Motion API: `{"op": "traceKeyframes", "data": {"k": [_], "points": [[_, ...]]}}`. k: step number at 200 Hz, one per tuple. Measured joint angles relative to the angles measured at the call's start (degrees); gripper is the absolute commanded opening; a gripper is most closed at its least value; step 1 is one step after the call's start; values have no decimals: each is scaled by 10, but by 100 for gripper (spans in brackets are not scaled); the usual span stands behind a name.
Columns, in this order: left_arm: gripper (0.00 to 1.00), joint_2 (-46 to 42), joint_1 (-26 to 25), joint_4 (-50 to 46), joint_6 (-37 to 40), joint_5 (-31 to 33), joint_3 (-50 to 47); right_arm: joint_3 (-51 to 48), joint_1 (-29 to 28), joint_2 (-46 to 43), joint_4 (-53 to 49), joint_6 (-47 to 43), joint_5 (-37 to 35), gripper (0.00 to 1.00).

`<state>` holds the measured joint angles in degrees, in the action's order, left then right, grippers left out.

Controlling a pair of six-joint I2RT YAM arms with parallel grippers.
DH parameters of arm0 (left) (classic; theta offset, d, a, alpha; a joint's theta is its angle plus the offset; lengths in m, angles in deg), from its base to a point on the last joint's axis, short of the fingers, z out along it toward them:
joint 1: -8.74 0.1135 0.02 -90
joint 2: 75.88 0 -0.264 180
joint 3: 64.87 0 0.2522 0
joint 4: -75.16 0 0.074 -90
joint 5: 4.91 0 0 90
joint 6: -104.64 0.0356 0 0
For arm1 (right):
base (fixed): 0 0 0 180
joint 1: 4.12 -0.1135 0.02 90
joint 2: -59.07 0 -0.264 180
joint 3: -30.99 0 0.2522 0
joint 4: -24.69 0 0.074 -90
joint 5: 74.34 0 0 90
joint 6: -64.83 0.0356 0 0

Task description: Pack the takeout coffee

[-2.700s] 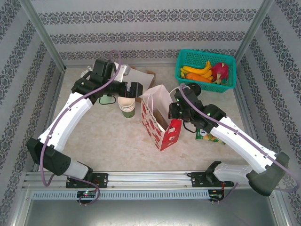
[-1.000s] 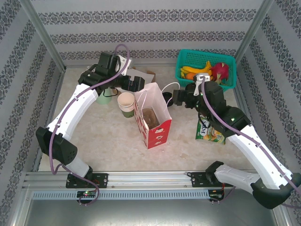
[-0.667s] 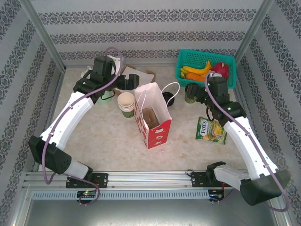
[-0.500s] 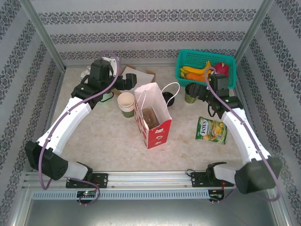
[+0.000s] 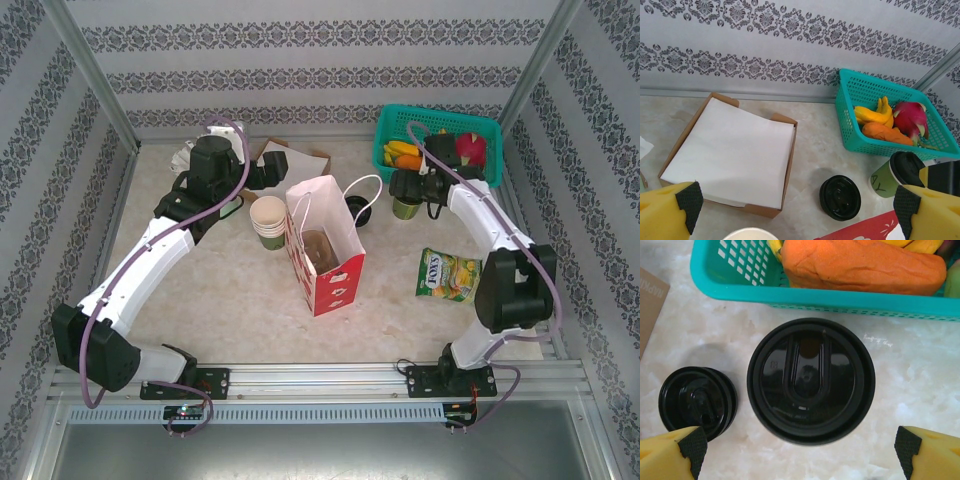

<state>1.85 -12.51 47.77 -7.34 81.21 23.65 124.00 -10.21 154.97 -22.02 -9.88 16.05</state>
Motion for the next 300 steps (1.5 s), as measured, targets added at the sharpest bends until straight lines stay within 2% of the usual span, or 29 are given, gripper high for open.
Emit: {"op": "traceKeyframes", "data": {"k": [84, 160, 180, 235, 300], "points": [[100, 0, 0, 10, 7, 12, 0, 68, 16, 84, -42, 2, -8, 98], [100, 1, 0, 13, 7, 12, 0, 88, 44, 125, -41, 4, 64, 98], [100, 1, 0, 13, 7, 12, 0, 88, 49, 126, -40, 4, 77, 95], [100, 1, 0, 13, 7, 12, 0, 85, 49, 126, -34, -3, 96, 80], [99, 1, 0, 13, 7, 12, 0, 13, 47, 73, -5, 0, 115, 78]]}}
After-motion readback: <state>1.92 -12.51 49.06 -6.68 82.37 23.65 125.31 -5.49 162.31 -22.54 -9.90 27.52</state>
